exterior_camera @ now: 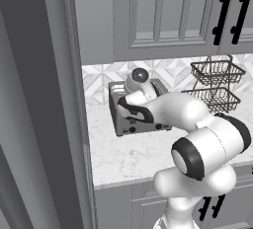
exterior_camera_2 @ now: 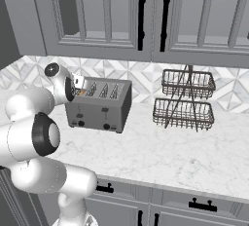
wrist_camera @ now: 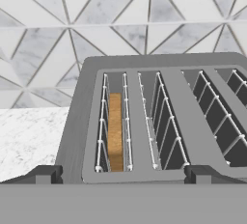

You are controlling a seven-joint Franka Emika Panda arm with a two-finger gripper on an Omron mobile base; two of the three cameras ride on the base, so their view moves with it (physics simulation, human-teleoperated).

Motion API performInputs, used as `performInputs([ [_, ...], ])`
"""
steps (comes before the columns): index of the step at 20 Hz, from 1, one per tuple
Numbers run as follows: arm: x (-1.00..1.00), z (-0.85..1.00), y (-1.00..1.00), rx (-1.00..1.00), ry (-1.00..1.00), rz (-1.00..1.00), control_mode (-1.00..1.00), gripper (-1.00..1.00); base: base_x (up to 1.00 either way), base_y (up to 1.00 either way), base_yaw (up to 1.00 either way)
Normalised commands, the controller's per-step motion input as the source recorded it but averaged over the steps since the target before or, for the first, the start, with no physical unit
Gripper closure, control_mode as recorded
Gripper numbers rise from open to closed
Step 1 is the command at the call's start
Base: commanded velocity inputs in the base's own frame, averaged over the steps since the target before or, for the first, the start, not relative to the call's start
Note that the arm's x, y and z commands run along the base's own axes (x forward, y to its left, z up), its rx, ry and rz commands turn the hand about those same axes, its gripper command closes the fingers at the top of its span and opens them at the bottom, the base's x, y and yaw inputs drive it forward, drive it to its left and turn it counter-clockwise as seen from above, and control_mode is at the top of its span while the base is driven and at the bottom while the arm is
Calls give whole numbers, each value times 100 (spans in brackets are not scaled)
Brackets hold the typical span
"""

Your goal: Start the toaster. Once the lever pops up, take the bread to the plate on the dining counter.

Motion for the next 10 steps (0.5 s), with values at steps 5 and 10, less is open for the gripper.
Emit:
performInputs([
  [5, 0, 0, 0, 0, 0, 0, -100, -100, 0, 0, 0],
  [10, 0, 0, 0, 0, 0, 0, -100, -100, 0, 0, 0],
])
